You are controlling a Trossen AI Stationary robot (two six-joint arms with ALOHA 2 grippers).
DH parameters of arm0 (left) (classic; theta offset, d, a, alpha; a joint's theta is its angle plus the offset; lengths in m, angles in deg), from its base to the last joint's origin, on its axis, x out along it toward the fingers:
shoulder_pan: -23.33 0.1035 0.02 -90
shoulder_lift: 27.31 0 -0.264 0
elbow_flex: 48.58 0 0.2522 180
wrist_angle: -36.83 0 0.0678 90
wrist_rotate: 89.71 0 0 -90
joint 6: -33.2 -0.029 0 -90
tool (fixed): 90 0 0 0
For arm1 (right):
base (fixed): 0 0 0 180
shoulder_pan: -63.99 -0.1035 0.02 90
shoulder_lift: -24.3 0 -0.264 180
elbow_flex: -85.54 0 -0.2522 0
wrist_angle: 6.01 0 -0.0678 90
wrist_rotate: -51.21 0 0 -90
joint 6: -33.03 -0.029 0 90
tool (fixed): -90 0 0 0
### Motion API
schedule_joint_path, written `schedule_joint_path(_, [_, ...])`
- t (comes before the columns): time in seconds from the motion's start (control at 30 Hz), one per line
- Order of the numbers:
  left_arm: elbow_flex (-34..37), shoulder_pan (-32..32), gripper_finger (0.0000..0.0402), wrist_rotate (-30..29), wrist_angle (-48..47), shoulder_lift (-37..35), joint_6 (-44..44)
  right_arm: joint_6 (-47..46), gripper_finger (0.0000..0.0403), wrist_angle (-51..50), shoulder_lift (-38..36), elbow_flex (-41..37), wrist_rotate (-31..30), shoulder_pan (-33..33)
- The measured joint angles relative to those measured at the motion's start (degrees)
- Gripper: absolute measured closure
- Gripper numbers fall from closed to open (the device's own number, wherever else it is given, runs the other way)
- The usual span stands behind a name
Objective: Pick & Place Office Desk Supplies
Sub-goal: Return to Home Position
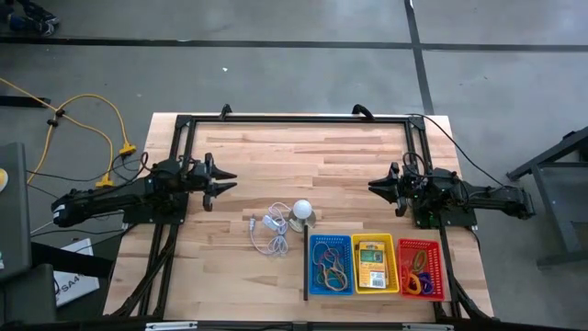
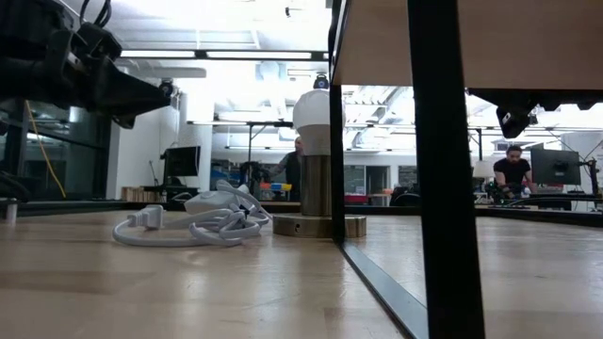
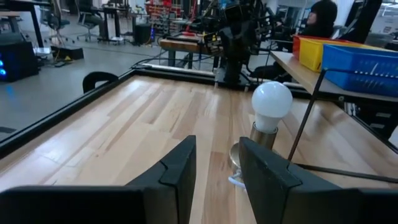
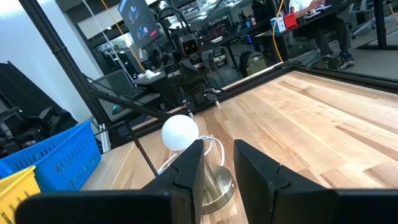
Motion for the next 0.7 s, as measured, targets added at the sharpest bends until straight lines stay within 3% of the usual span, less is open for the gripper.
schedule_joint_path(0.7, [0.2, -3.6, 0.0284, -1.8, -6.0, 0.2, 4.2, 0.0, 0.0327, 0.0, 0.0, 0.0, 0.0, 0.0])
